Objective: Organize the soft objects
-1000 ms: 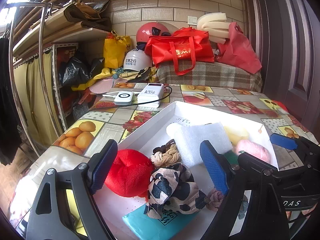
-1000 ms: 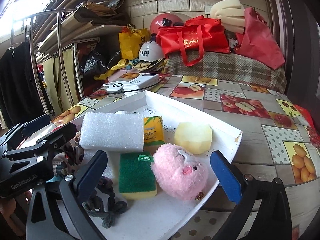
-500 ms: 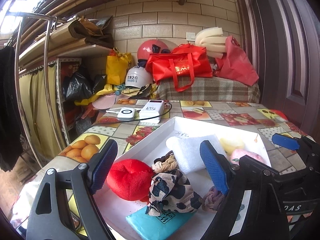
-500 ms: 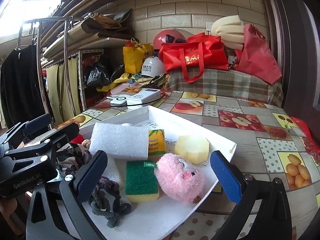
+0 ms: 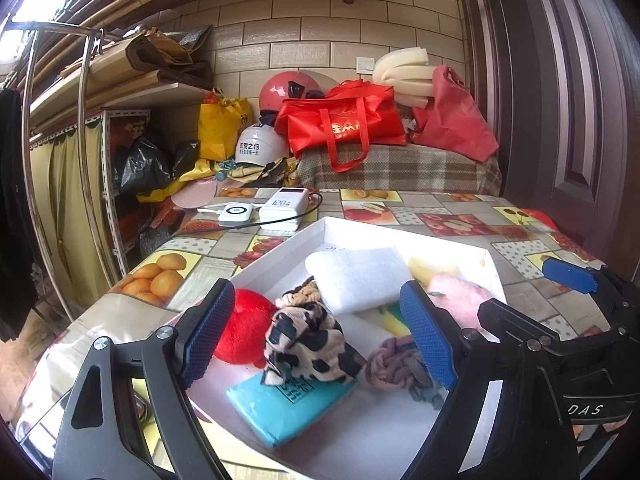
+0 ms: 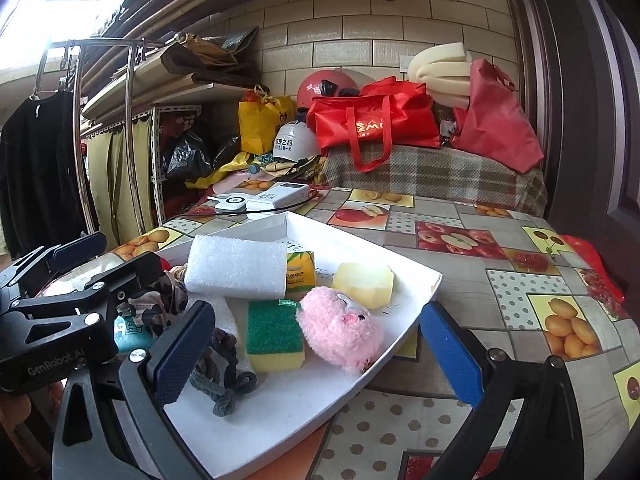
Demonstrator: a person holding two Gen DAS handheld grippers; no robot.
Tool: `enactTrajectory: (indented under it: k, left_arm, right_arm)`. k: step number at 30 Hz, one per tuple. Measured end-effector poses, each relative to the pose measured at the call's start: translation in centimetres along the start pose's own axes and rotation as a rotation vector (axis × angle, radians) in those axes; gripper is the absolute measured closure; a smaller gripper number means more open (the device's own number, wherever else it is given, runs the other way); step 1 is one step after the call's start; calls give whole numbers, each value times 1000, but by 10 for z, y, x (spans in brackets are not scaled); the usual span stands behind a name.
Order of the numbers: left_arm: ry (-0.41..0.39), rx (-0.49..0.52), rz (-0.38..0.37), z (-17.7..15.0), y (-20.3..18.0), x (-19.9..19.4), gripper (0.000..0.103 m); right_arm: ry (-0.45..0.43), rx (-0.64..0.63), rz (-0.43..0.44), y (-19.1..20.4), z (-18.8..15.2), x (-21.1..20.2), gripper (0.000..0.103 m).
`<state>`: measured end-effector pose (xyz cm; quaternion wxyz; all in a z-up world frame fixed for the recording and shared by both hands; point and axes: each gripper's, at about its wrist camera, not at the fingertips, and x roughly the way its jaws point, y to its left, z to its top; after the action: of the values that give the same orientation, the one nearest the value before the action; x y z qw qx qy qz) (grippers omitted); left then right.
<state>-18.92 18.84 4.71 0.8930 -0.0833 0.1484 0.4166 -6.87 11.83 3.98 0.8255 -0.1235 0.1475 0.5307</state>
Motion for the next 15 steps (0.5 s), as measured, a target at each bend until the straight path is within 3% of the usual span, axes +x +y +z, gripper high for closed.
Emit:
enactTrajectory:
  k: [9,15]
  left_arm:
    - [19,57,-80,-10,-27,-24,18]
    - [-17,65,-56,-9,-31,-36,18]
  right_arm:
    - [-8,6,16,-13,-19,-43,0]
    - [10,86,-16,-38,-27,-69,0]
